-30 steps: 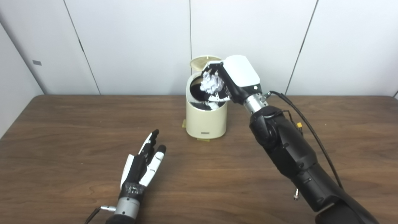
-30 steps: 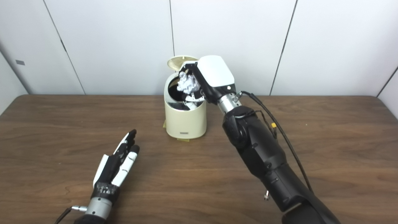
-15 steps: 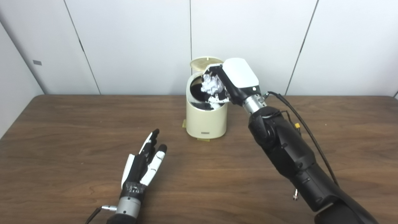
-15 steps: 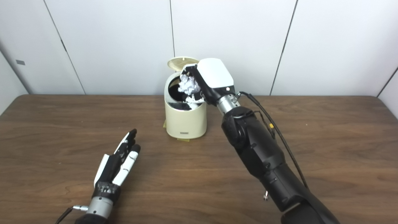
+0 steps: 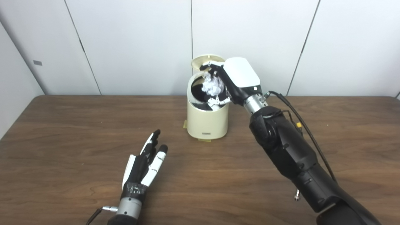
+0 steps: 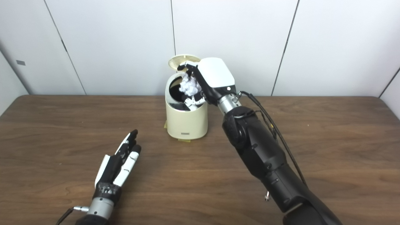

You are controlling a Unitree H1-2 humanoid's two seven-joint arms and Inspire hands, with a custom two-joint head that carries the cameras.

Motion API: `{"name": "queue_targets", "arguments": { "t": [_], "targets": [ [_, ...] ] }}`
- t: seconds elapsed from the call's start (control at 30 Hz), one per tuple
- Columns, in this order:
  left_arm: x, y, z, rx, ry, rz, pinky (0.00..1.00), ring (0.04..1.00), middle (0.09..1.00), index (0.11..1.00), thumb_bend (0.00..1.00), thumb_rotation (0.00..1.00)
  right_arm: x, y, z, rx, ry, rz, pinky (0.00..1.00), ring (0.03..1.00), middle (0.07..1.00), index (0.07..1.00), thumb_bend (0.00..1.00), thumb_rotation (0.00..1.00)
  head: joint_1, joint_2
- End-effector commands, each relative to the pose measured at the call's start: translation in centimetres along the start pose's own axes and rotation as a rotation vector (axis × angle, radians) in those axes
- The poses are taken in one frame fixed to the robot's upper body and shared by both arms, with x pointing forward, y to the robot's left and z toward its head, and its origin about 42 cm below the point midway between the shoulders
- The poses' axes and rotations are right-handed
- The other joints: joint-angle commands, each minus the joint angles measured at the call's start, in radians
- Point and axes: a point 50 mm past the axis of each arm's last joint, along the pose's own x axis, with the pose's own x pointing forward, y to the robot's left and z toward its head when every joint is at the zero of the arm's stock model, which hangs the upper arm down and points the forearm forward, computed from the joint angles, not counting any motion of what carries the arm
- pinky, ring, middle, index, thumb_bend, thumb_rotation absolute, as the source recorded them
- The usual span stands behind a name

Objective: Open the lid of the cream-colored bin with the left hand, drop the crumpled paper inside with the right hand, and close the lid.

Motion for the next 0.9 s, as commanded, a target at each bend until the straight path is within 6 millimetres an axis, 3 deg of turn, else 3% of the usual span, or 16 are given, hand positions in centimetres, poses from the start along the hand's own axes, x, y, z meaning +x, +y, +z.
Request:
{"name": "queue_targets", "arguments": {
  "t": [0.0,0.73,0.87],
  "targets": [
    [0.5,-0.1,1.2,0.001,-0.057,0.002,1.00,1.000,1.000,1.000,0.59,0.77,1.3,-1.9,0.5,-0.031,-0.024,-0.037,0.54,0.740,0.801,0.741,1.00,0.21,0.001,0.000],
    [0.8,-0.3,1.3,0.002,-0.064,0.002,1.00,1.000,0.992,1.000,0.59,0.77,1.4,-2.8,1.0,-0.010,-0.040,-0.020,0.64,0.773,0.778,0.716,1.00,0.22,0.008,0.007],
    [0.9,-0.5,1.4,-0.003,-0.062,0.001,1.00,1.000,0.992,1.000,0.60,0.78,1.3,-2.9,0.8,0.000,-0.049,-0.011,0.66,0.790,0.793,0.733,1.00,0.26,0.034,-0.009]
  ]
}}
